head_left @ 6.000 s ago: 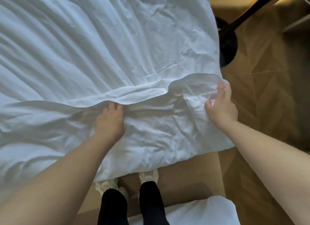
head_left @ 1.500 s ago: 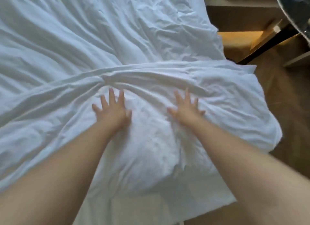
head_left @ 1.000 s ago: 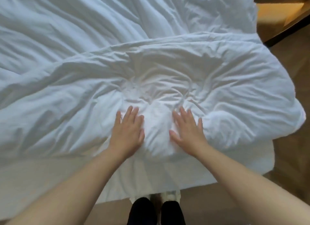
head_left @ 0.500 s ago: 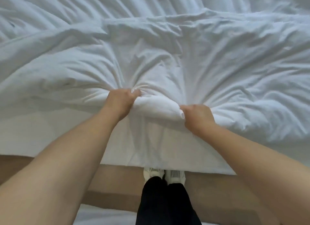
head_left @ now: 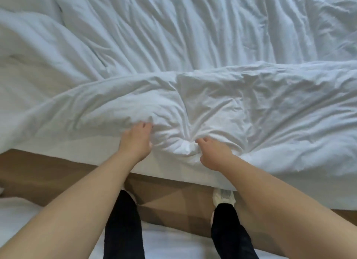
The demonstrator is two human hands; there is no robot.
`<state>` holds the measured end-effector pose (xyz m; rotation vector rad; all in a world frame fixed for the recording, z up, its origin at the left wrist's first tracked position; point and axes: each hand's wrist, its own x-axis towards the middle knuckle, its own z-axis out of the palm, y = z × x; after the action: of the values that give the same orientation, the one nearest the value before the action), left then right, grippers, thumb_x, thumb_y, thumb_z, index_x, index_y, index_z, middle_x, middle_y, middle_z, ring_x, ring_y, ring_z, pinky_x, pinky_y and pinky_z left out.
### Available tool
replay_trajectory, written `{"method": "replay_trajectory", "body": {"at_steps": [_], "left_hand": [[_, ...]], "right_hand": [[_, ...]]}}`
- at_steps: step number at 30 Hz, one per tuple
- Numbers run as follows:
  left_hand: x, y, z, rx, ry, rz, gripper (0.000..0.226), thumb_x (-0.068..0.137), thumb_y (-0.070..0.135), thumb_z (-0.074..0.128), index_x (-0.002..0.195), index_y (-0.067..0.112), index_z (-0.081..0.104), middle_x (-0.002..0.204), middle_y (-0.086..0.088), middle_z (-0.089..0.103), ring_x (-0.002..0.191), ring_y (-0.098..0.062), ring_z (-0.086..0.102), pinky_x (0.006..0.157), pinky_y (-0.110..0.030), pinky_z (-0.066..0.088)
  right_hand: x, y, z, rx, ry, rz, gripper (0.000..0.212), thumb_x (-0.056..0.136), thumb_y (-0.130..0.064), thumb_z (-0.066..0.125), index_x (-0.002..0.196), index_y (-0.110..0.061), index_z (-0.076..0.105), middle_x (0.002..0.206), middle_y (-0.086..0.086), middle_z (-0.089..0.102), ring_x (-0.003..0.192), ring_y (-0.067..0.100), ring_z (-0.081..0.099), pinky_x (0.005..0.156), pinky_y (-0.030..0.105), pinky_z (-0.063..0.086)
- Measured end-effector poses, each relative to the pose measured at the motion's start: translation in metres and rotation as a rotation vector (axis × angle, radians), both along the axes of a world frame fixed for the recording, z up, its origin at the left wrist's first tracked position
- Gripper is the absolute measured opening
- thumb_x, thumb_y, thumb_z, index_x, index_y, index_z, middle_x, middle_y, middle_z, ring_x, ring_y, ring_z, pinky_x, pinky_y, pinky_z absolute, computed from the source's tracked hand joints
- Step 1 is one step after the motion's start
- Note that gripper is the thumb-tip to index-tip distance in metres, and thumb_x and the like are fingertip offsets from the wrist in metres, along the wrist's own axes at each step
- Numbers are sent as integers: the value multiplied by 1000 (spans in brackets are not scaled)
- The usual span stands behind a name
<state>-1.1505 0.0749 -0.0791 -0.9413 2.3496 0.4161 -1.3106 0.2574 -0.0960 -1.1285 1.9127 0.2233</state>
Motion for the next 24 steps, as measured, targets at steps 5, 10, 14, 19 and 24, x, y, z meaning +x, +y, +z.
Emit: {"method": "replay_trajectory", "body": {"at_steps": [5, 10, 14, 19, 24], "left_hand": [[57, -136, -2, -46, -14, 263, 63, 89, 17, 59, 143, 19, 28, 147, -7, 25, 107, -35, 56, 73, -39, 45], [129, -238, -50, -30, -60, 288, 88, 87, 14, 61, 152, 26, 4, 159, -2, 3, 103, -35, 59, 67, -36, 42], [188, -280, -82, -21, -98, 344, 90, 87, 18, 63, 151, 30, 2, 159, -4, -3, 106, -35, 58, 68, -36, 40], [224, -285, -81, -10, 54, 262, 91, 82, 16, 70, 151, 23, 12, 160, -15, -11, 106, -37, 56, 65, -36, 45], [263, -277, -108, -90, 39, -105, 118, 65, 21, 82, 155, 21, 6, 158, -24, -14, 131, -45, 35, 101, -50, 40]], "right_hand": [[49, -134, 6, -96, 46, -133, 58, 89, -3, 42, 144, -22, 34, 140, 5, 40, 117, 29, 49, 78, 35, 43], [86, -269, -20, -126, 163, -298, 80, 84, 2, 46, 151, -31, 18, 162, 2, 7, 110, 33, 53, 71, 35, 44], [109, -350, -48, -178, 219, -209, 87, 85, -1, 48, 153, -36, 7, 163, 0, -3, 114, 34, 51, 72, 34, 41], [171, -336, -45, -388, 275, -195, 63, 76, -9, 67, 135, -16, 45, 143, 14, 36, 110, 37, 51, 71, 41, 50], [218, -312, -73, 47, 419, 186, 118, 76, -56, 70, 153, -29, -15, 158, 23, -15, 144, 50, -6, 104, 76, 11]]}}
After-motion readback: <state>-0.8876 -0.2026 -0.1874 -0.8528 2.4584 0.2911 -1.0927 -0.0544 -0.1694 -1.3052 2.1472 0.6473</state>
